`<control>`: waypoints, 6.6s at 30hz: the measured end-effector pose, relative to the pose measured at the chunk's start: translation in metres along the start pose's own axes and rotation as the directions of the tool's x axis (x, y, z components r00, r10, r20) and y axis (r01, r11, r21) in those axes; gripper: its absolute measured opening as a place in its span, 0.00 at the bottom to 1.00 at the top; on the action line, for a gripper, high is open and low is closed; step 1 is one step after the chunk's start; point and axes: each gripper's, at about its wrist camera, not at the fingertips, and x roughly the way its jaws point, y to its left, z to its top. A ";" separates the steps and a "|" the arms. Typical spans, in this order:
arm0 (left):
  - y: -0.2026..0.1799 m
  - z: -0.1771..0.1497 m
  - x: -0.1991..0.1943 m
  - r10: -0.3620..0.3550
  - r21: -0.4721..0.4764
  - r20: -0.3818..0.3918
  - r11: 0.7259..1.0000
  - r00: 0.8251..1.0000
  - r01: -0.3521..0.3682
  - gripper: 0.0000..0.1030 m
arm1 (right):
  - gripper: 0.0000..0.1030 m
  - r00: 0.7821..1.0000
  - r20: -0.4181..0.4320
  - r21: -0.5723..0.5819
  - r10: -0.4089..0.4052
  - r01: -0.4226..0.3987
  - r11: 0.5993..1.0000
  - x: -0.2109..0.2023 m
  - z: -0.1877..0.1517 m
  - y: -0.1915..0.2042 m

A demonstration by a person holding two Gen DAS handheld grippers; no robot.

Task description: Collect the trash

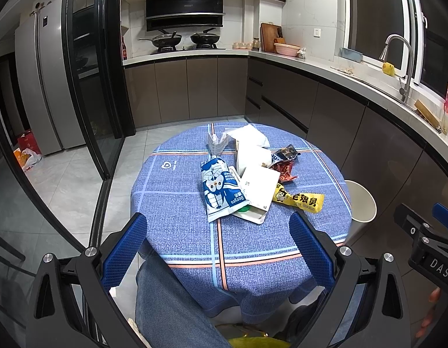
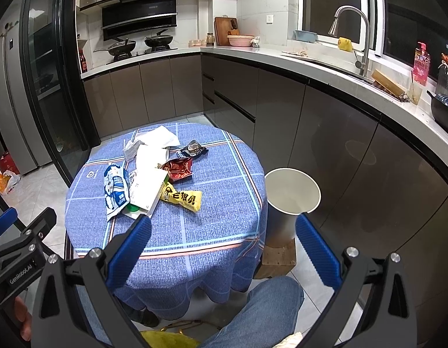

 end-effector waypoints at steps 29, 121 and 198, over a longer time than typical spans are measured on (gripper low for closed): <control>0.001 0.008 -0.011 -0.003 -0.002 0.005 1.000 1.000 0.003 0.92 | 0.97 1.000 0.001 -0.003 0.000 0.000 1.000 -0.001 0.001 0.002; 0.063 0.041 0.212 -0.291 -0.157 -0.300 0.954 0.908 0.254 0.88 | 0.67 0.815 -0.361 -0.014 0.453 -0.491 0.871 0.232 -0.020 0.095; -0.003 0.118 0.180 -0.632 -0.053 -0.189 0.771 0.752 0.635 0.27 | 0.28 0.810 0.031 -0.313 0.586 -0.549 0.775 0.171 0.057 0.050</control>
